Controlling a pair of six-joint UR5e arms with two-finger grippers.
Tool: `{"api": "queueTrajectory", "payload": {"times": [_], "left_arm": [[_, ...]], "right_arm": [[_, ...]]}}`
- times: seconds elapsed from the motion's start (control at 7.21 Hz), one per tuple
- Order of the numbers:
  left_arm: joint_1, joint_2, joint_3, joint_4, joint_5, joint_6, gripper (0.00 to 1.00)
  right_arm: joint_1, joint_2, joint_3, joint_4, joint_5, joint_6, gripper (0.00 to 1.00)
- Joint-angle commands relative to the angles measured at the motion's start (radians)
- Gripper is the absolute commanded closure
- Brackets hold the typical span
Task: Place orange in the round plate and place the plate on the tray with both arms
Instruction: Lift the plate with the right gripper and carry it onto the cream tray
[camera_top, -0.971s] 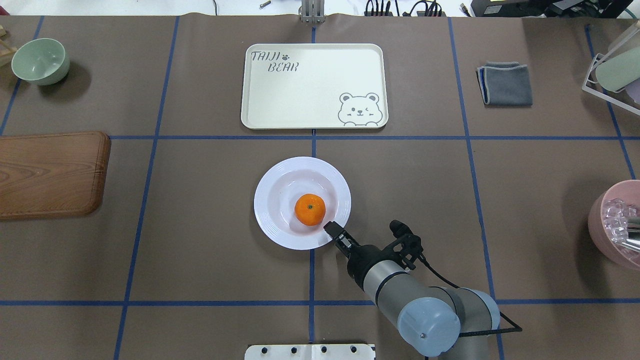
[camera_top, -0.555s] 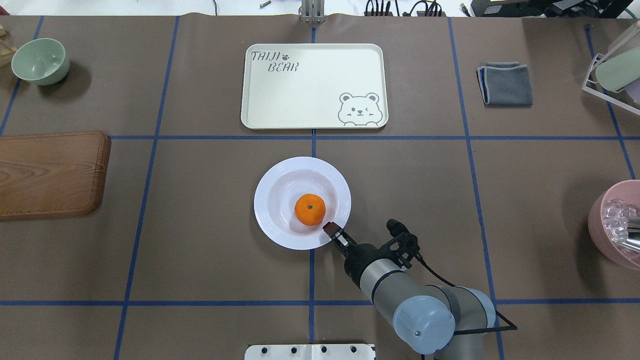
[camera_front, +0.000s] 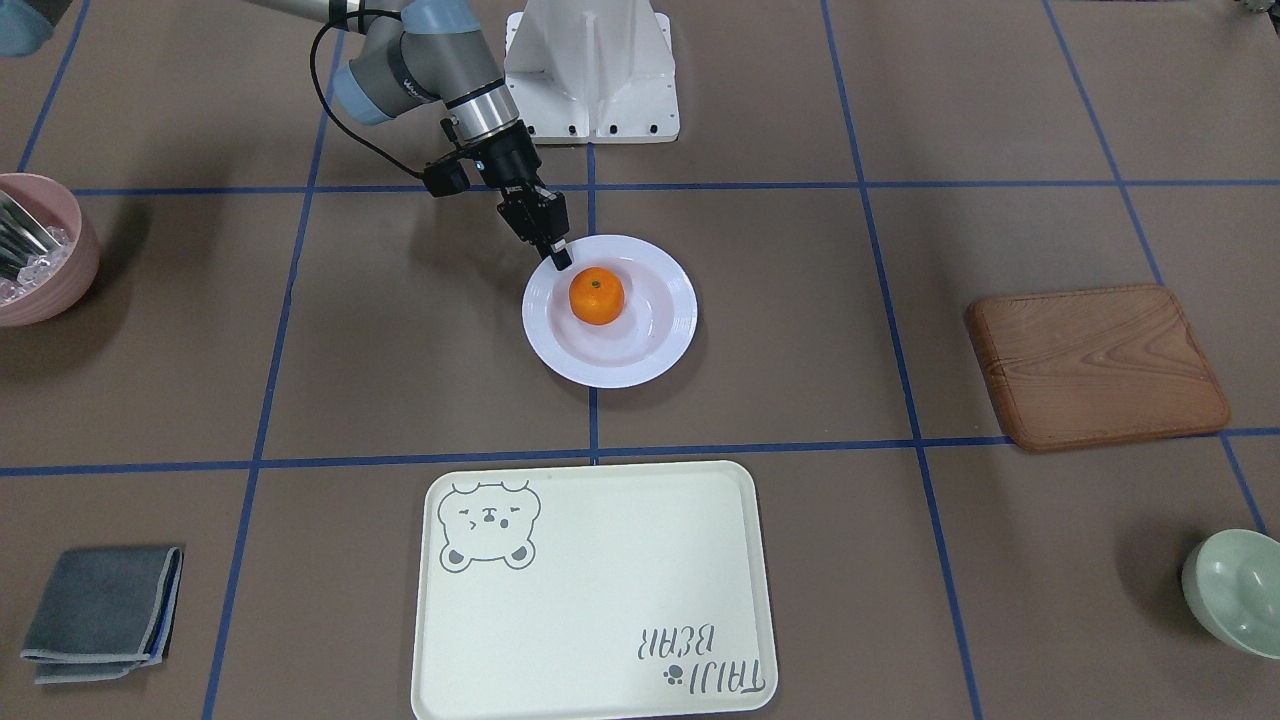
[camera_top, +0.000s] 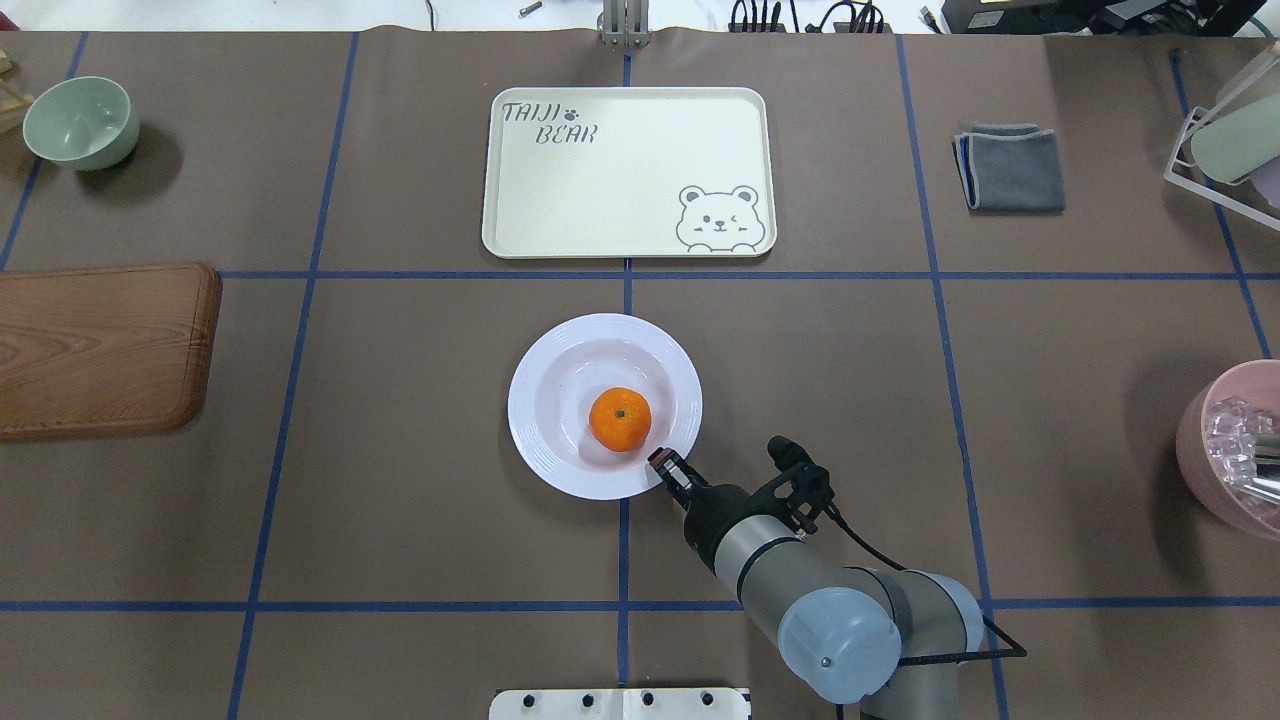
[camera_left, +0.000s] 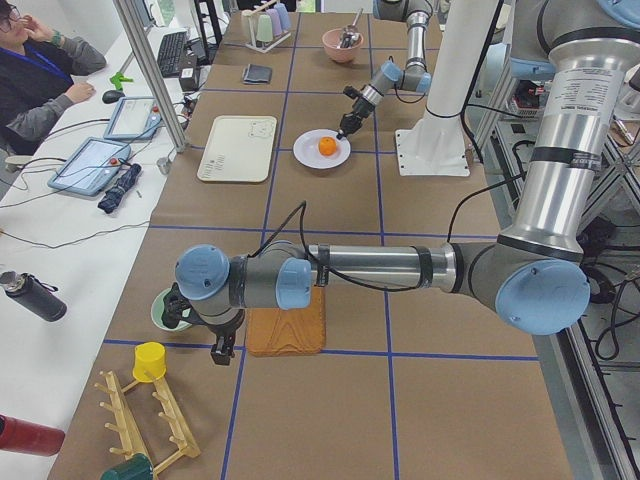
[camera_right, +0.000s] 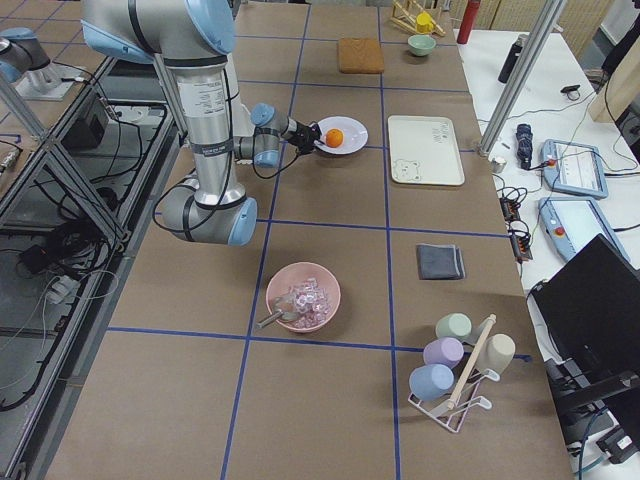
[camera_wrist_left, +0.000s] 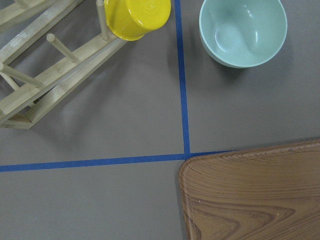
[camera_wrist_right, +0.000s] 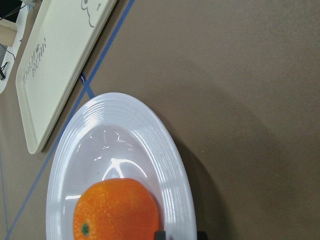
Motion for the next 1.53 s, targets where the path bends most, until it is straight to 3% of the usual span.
{"api": "queueTrajectory", "payload": {"times": [0.0, 0.28, 0.55, 0.97, 1.39], "left_arm": [[0.000, 0.000, 0.000, 0.000, 0.000, 0.000, 0.02], [0.000, 0.000, -0.003, -0.002, 0.000, 0.000, 0.02], [0.000, 0.007, -0.006, -0.002, 0.000, 0.000, 0.02], [0.000, 0.007, -0.006, -0.011, 0.000, -0.002, 0.02], [0.000, 0.007, -0.007, -0.017, 0.000, -0.002, 0.02]], "right_arm": [[0.001, 0.006, -0.006, 0.000, 0.000, 0.006, 0.99], [0.004, 0.009, -0.005, 0.006, -0.017, 0.009, 1.00], [0.015, 0.005, -0.004, 0.150, -0.080, 0.035, 1.00], [0.014, 0.005, -0.008, 0.260, -0.167, 0.037, 1.00], [0.047, 0.009, -0.008, 0.319, -0.178, 0.034, 1.00]]}}
